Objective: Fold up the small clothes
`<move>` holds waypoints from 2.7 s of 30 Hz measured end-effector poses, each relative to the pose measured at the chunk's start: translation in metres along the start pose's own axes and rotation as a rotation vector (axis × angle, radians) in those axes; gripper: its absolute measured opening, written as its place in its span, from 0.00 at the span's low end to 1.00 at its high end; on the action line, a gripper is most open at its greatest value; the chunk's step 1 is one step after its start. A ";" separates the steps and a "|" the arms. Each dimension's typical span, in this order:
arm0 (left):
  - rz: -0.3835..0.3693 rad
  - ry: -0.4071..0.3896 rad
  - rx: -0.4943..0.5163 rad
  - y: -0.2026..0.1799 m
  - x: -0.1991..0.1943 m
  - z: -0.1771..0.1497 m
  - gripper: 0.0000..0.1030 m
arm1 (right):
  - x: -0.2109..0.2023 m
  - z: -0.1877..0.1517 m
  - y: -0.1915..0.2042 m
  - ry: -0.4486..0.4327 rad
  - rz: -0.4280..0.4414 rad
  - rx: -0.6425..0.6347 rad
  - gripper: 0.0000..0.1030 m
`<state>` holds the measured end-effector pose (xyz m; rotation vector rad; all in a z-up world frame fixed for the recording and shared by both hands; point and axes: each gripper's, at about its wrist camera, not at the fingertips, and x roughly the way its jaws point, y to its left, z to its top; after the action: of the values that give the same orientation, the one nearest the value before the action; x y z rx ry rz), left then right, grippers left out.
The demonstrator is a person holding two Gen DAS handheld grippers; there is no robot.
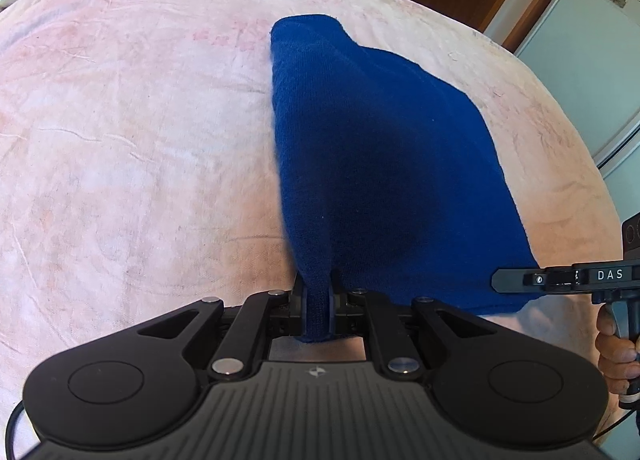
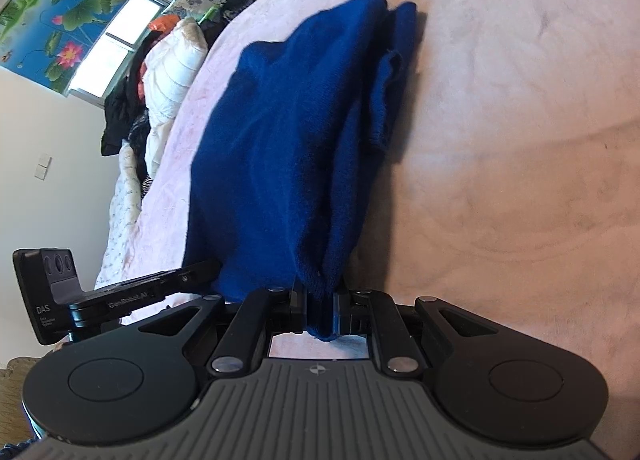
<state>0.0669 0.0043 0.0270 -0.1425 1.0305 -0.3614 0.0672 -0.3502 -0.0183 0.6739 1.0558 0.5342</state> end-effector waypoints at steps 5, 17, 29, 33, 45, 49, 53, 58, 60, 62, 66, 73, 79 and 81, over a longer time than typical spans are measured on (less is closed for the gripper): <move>0.072 -0.081 0.045 0.003 -0.031 0.005 0.15 | -0.024 0.006 0.001 -0.066 0.025 0.009 0.30; 0.164 -0.155 0.152 -0.040 0.039 0.039 0.15 | 0.033 0.127 0.013 -0.239 -0.078 0.085 0.50; 0.237 -0.298 0.218 -0.049 -0.005 -0.012 0.21 | -0.008 0.063 0.027 -0.393 -0.209 -0.008 0.53; 0.322 -0.351 0.178 -0.044 -0.027 -0.064 0.66 | -0.041 -0.022 0.057 -0.458 -0.354 -0.219 0.55; 0.378 -0.354 0.109 -0.038 -0.009 -0.094 0.91 | -0.002 -0.118 0.068 -0.357 -0.672 -0.335 0.96; 0.336 -0.333 0.077 -0.029 -0.008 -0.094 1.00 | 0.018 -0.132 0.077 -0.406 -0.741 -0.389 1.00; 0.343 -0.335 0.080 -0.031 -0.008 -0.095 1.00 | 0.023 -0.130 0.076 -0.450 -0.766 -0.353 1.00; 0.346 -0.335 0.089 -0.033 -0.007 -0.097 1.00 | 0.025 -0.132 0.074 -0.485 -0.771 -0.348 1.00; 0.337 -0.333 0.100 -0.034 -0.007 -0.097 1.00 | 0.025 -0.132 0.074 -0.486 -0.765 -0.346 1.00; 0.338 -0.334 0.101 -0.034 -0.007 -0.097 1.00 | 0.025 -0.131 0.073 -0.484 -0.757 -0.347 1.00; 0.337 -0.335 0.109 -0.036 -0.005 -0.096 1.00 | 0.027 -0.131 0.073 -0.487 -0.763 -0.346 1.00; 0.331 -0.334 0.108 -0.035 -0.005 -0.095 1.00 | 0.026 -0.134 0.074 -0.493 -0.760 -0.343 0.99; 0.330 -0.334 0.108 -0.035 -0.004 -0.095 1.00 | 0.026 -0.134 0.074 -0.493 -0.760 -0.343 0.99; 0.331 -0.334 0.107 -0.035 -0.004 -0.095 1.00 | 0.026 -0.134 0.074 -0.493 -0.760 -0.343 0.99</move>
<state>-0.0248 -0.0221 -0.0079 0.0639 0.6866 -0.0859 -0.0505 -0.2488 -0.0247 0.0570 0.6535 -0.1195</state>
